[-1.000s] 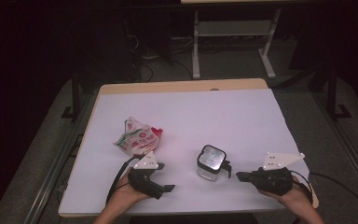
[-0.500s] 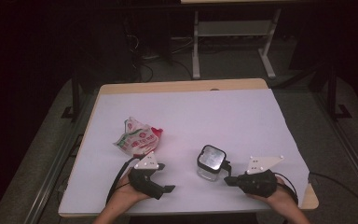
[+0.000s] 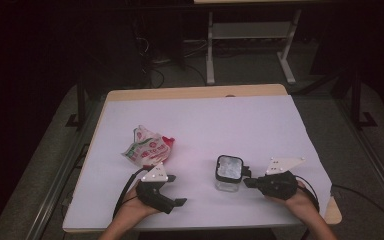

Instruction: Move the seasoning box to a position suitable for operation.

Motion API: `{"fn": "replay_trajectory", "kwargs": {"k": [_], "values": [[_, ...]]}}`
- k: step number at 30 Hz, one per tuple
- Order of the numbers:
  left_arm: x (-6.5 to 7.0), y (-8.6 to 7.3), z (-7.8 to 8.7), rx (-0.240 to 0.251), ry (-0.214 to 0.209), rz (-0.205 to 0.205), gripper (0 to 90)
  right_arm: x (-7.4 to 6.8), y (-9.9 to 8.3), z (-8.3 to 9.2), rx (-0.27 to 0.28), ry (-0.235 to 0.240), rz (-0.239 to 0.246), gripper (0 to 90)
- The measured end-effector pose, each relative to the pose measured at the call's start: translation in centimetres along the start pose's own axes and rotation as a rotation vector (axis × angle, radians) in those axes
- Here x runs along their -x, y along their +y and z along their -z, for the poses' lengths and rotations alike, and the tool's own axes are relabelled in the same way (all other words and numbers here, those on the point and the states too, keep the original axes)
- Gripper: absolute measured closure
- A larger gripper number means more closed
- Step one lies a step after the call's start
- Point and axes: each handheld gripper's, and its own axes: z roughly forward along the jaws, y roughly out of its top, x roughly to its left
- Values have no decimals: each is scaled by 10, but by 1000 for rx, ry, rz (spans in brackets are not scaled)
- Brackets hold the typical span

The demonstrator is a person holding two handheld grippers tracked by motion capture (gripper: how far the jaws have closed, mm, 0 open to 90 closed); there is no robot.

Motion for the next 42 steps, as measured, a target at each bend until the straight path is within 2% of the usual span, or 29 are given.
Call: {"fn": "replay_trajectory", "kwargs": {"k": [6, 14, 18, 26, 31, 33, 37, 40, 42], "values": [[-1, 0, 0, -6, 9, -3, 126, 14, 1, 3, 23, -18, -9, 899], [1, -1, 1, -6, 21, -4, 126, 23, 3, 5, 41, -50, -19, 899], [1, -1, 2, -4, 27, -8, 127, 24, 3, 4, 36, -72, -12, 899], [0, -2, 2, -1, 29, 3, 127, 20, -1, 13, 64, -63, -20, 897], [1, -2, 1, -11, 34, -2, 129, 18, -12, 28, 82, -98, -56, 819], [2, -1, 1, -7, 33, 5, 129, 19, -17, 32, 89, -119, -70, 746], [3, 0, 1, -5, 27, 5, 129, 24, -22, 37, 115, -193, -112, 547], [3, 2, 1, -4, 18, 1, 124, 30, -26, 36, 116, -212, -137, 463], [3, 3, 0, -2, 7, 5, 120, 32, -28, 34, 105, -218, -142, 441]]}}
